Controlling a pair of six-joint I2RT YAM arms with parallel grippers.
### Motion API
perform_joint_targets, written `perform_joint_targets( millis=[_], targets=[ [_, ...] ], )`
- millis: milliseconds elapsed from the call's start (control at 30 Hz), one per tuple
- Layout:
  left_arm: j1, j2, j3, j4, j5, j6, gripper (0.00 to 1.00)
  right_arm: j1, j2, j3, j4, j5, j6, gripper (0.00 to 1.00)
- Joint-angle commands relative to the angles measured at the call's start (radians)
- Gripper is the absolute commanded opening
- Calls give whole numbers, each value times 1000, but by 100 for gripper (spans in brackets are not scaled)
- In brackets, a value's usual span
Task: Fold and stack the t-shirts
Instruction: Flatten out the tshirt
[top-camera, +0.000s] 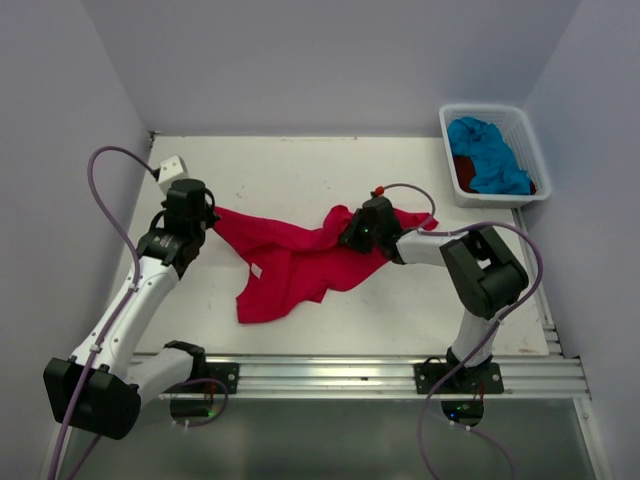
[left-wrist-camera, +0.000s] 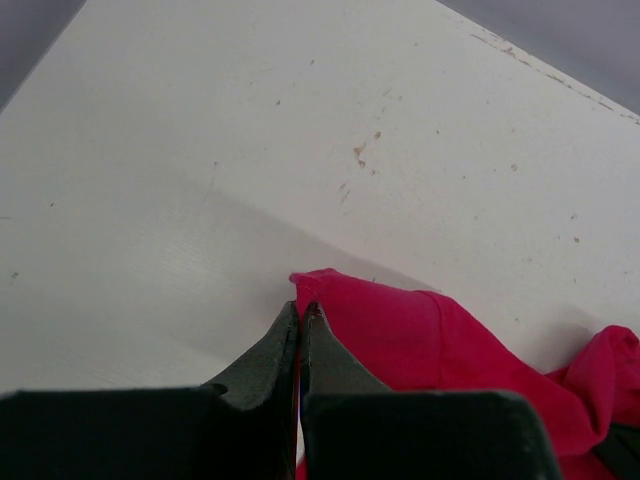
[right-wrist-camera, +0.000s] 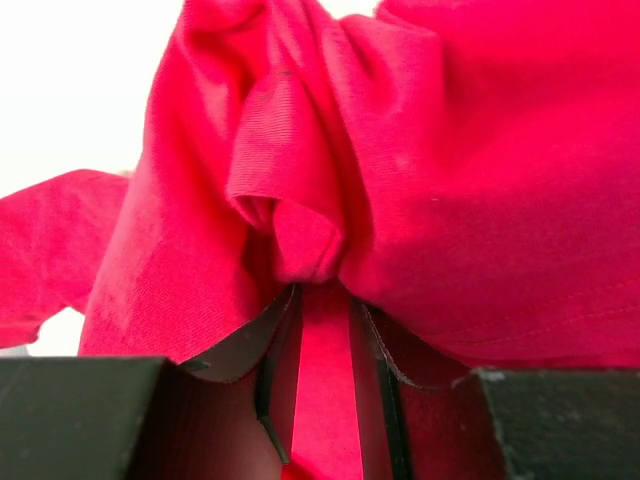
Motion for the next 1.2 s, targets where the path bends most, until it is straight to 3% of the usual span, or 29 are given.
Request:
perform_joint_targets(
  millis=[0,233,433,533,567,700,767,933,1067,1167],
  targets=[
    [7,-24,-11,7,-29,7,0,0,-7,25,68,-21,18,30],
    [7,-20,-20,16,-19,4,0,0,-6,21,119,-78,16,30],
    [7,-12,-27,19,-17,3,0,1,93,78,171,-139,38,28],
    [7,-14,-27,18,-20,4,0,0,125,93,179,-153,44,14],
    [7,-14,-27,18,-22,4,0,1,126,94,179,-158,44,2],
    [7,-21,-24,16,-23,9,0,0,43,75,135,-141,21,0],
    [7,-24,-24,15,-23,9,0,0,-22,77,64,-115,-42,0],
    [7,-31,-10,12,-19,18,0,3,-338,229,-415,133,-240,0],
    [7,-29,16,2,10,20,0,3,-404,457,-826,350,-411,0],
    [7,-35,53,-1,29,47,0,3,-394,596,-983,489,-473,0]
  ],
)
